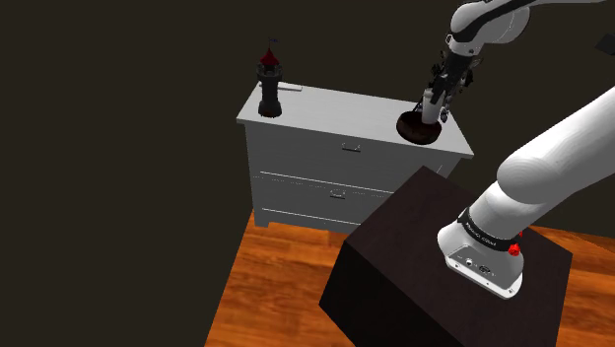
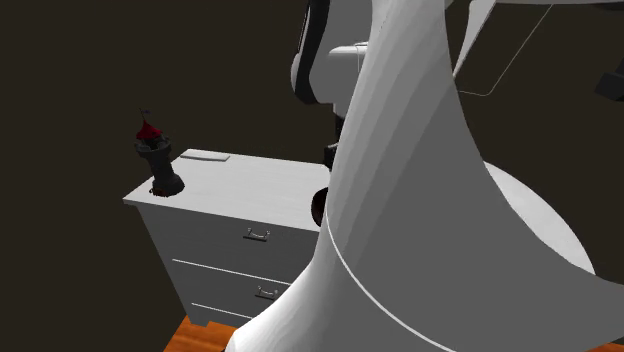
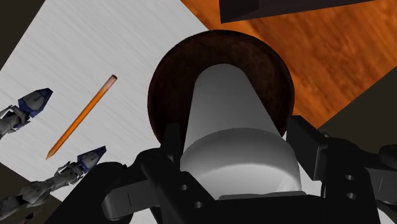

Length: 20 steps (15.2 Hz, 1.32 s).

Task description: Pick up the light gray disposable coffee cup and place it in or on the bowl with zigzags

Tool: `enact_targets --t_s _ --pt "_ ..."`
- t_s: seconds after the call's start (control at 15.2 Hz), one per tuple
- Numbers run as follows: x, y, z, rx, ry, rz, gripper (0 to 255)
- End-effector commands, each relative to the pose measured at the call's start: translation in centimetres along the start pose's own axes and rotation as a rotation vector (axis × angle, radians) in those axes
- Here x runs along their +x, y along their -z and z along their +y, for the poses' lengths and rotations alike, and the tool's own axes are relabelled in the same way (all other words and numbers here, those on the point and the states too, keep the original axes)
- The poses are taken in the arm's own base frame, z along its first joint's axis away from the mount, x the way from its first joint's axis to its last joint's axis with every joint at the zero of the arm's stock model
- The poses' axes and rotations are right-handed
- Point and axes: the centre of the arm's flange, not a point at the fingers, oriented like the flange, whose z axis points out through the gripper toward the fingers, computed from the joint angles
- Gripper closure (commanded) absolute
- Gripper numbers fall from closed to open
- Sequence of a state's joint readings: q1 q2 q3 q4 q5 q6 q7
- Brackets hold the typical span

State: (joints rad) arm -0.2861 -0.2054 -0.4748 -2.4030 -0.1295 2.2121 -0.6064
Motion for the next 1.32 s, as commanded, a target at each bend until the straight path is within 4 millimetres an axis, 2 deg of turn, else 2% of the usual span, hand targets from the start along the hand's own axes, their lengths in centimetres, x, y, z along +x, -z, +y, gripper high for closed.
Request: enact_targets --t_s 0.0,0.07,0.53,0.59,0.92,1.19,1.25 --pt "0.0 -1.1 -0.1 -0.001 0.000 0.001 255" --pt "0.0 -1.8 -0.1 -0.001 0.000 0.001 255" --pt "0.0 -1.8 -0.1 -0.001 0.000 0.001 255" --pt "0.0 -1.8 -0.1 -0.001 0.000 0.001 0" --pt "0.0 -1.8 -0.1 -0.001 0.000 0.001 0" --pt "0.0 3.2 -0.1 -0.001 0.000 0.001 0" --pt "0.0 3.2 -0.1 -0.001 0.000 0.001 0"
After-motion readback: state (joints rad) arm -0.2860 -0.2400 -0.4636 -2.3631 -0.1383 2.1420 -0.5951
